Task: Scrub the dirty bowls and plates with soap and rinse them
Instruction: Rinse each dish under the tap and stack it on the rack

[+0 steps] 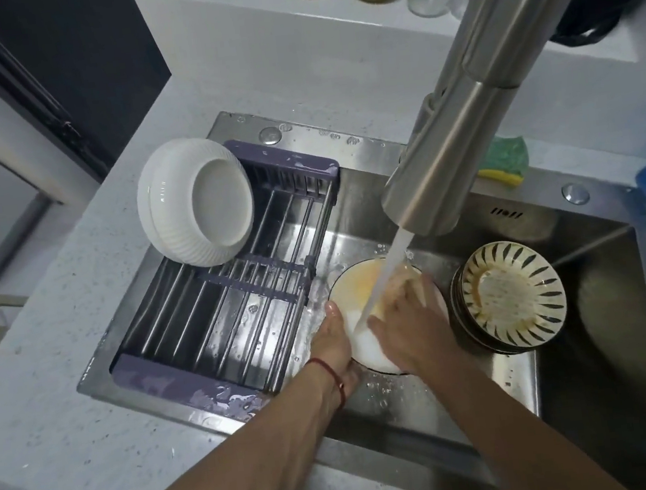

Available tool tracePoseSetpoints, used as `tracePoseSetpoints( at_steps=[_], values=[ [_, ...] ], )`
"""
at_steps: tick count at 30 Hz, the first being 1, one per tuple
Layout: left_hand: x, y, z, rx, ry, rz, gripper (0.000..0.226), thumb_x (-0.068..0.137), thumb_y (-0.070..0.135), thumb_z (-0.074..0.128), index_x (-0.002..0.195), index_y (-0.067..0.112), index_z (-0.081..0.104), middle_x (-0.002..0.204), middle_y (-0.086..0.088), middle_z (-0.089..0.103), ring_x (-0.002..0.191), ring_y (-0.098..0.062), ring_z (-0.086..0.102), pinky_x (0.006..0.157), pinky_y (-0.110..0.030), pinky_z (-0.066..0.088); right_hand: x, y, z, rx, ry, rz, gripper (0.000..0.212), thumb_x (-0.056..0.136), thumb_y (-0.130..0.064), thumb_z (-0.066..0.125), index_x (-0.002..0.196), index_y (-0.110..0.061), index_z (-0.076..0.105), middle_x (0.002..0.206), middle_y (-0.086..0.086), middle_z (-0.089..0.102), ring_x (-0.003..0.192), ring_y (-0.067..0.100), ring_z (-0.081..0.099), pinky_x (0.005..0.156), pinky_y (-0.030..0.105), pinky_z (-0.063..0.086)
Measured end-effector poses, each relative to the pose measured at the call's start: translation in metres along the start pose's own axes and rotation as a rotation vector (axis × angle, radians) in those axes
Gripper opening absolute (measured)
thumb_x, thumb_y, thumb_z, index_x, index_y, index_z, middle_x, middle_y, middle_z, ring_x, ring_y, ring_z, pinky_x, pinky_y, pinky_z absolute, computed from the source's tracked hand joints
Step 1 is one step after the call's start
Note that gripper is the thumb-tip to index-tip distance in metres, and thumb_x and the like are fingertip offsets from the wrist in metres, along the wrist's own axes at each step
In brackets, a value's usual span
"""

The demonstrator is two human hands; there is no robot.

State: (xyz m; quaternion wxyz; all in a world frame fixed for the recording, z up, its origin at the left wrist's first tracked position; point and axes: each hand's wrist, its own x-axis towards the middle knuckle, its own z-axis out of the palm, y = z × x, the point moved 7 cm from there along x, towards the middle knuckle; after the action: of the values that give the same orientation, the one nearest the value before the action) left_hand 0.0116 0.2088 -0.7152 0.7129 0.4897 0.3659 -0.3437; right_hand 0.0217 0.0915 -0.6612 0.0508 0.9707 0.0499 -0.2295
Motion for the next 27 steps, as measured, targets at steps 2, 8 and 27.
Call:
tracePoseSetpoints(
  at_steps=[2, 8, 27],
  values=[
    [0.0, 0.007, 0.003, 0.045, -0.034, 0.013, 0.077, 0.099, 0.071, 0.028, 0.133, 0.011, 0.063, 0.115, -0.021, 0.076, 0.104, -0.033, 0.076, 0.082, -0.046, 0.065, 0.009, -0.025, -0.011, 0.208, -0.039, -0.084, 0.073, 0.103, -0.054, 0.0, 0.148, -0.024, 0.049, 0.156, 0.015, 0.045, 0.151, 0.034, 0.025, 0.123, 0.059, -0.002],
    [0.062, 0.011, -0.021, 0.199, 0.057, 0.06, 0.124, 0.043, 0.108, 0.05, 0.131, 0.022, 0.066, 0.121, -0.015, 0.075, 0.104, -0.037, 0.075, 0.097, -0.057, 0.058, -0.048, -0.022, -0.021, 0.538, 0.26, -0.425, 0.039, 0.102, -0.038, 0.05, 0.135, -0.02, 0.061, 0.137, -0.001, 0.061, 0.13, 0.017, 0.05, 0.114, 0.036, 0.039],
    [-0.008, 0.037, 0.017, 0.793, 0.214, 0.203, 0.058, 0.107, 0.049, 0.046, 0.157, 0.026, 0.031, 0.152, -0.016, 0.045, 0.132, -0.034, 0.051, 0.104, -0.044, 0.05, -0.04, 0.017, 0.007, 2.101, 0.148, 0.632, 0.034, 0.086, -0.008, 0.077, 0.118, -0.002, 0.068, 0.102, 0.015, 0.078, 0.094, 0.033, 0.076, 0.086, 0.052, 0.061]
  ],
)
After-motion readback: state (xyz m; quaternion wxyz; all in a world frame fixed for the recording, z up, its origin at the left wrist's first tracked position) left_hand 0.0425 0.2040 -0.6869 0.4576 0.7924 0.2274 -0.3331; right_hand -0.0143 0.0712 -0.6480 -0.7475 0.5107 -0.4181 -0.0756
